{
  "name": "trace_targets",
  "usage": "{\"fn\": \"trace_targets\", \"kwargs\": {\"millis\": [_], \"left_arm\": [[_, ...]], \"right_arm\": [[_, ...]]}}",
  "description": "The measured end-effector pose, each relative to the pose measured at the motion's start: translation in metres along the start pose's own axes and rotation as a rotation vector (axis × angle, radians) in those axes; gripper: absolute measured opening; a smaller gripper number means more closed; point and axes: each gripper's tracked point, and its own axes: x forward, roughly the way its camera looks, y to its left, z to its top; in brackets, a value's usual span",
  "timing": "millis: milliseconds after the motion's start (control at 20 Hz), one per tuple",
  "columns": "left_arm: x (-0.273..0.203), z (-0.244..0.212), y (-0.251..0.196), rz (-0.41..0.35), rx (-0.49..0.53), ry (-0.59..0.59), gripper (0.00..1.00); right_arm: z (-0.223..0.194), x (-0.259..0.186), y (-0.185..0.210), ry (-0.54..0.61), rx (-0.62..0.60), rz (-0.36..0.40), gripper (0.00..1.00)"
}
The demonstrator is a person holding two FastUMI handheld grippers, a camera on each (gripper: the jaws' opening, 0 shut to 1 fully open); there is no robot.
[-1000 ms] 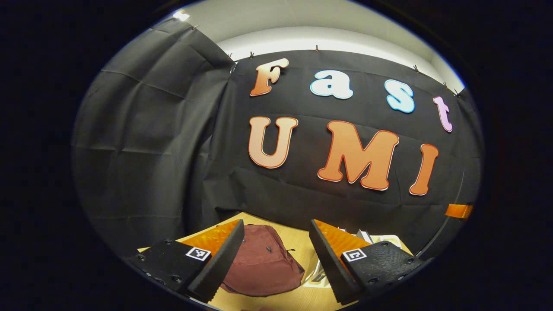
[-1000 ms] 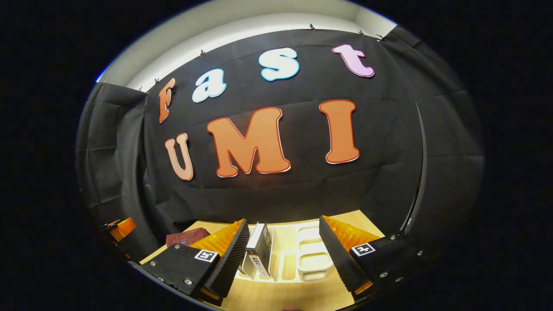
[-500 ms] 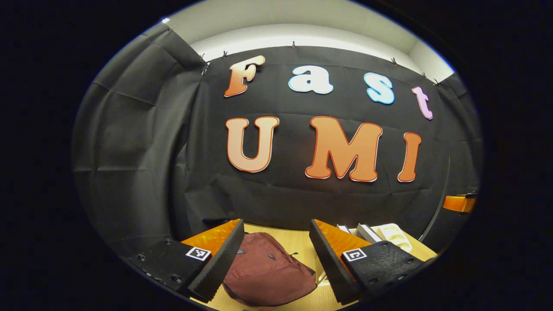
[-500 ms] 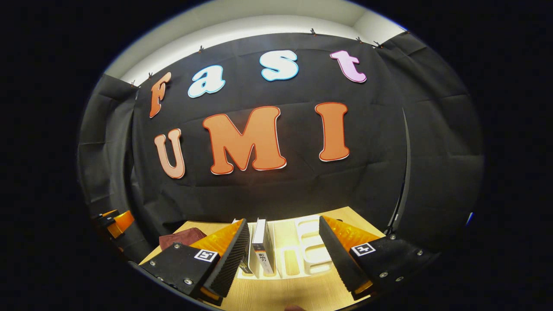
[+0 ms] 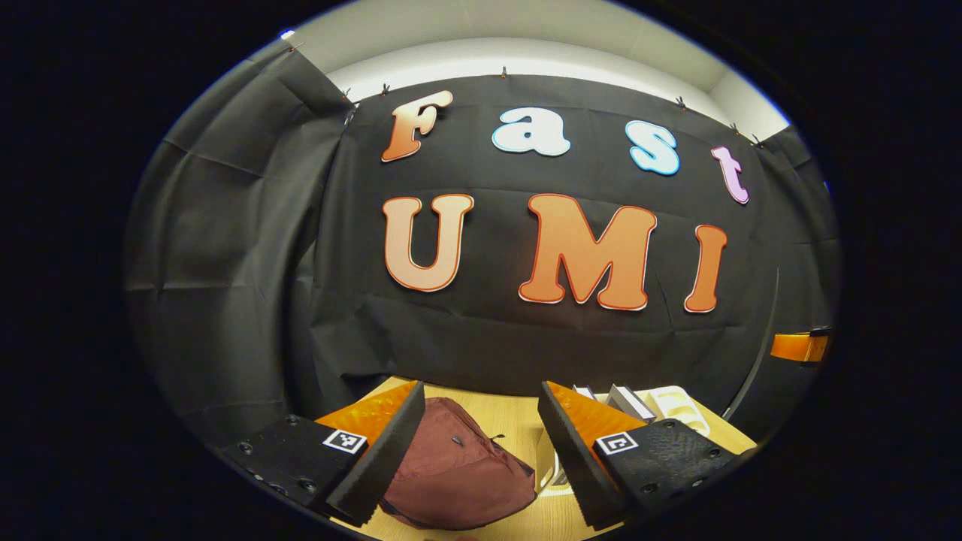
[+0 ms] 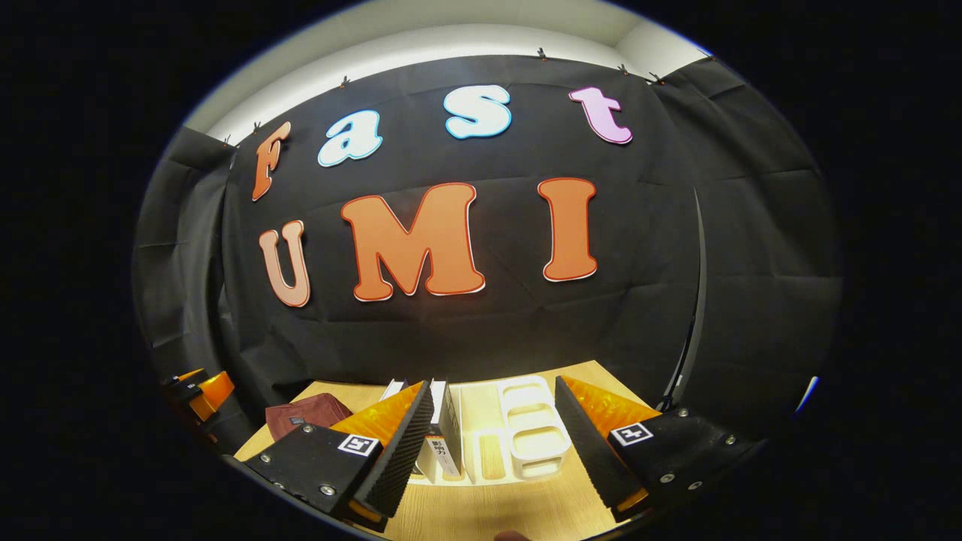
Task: Open the schoolbag, grab two books from the bookshelf and put them into the schoolbag.
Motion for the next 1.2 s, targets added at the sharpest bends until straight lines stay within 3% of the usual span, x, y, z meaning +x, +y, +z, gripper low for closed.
{"fn": "trace_targets", "kwargs": {"millis": [550, 700, 750, 900, 1000, 1100, 1150, 1200], "left_arm": [[0.009, -0.005, 0.003, 0.007, -0.001, 0.018, 0.94], [0.008, -0.006, 0.007, -0.013, -0.016, -0.059, 0.95], [0.007, -0.013, 0.01, -0.011, -0.034, -0.072, 0.95], [-0.007, -0.034, 0.01, -0.024, -0.025, -0.086, 0.94], [-0.016, -0.053, 0.018, -0.008, -0.001, -0.025, 0.94], [-0.023, -0.059, 0.012, -0.049, 0.014, -0.046, 0.96], [-0.025, -0.059, 0.017, -0.056, 0.028, -0.07, 0.95], [-0.024, -0.065, 0.02, -0.057, 0.037, -0.084, 0.94]], "right_arm": [[-0.006, 0.002, -0.003, 0.021, -0.005, -0.011, 0.96], [0.0, 0.005, -0.008, -0.066, -0.047, -0.019, 0.96], [-0.01, 0.006, -0.014, -0.034, -0.049, -0.053, 0.96], [-0.015, 0.01, -0.006, -0.061, -0.049, -0.024, 0.96], [-0.036, 0.008, -0.011, 0.016, 0.0, -0.059, 0.96], [-0.036, 0.002, 0.0, -0.019, 0.052, -0.033, 0.97], [-0.039, 0.0, -0.001, -0.041, 0.027, -0.039, 1.0], [-0.043, 0.0, -0.007, -0.061, -0.003, -0.073, 0.96]]}}
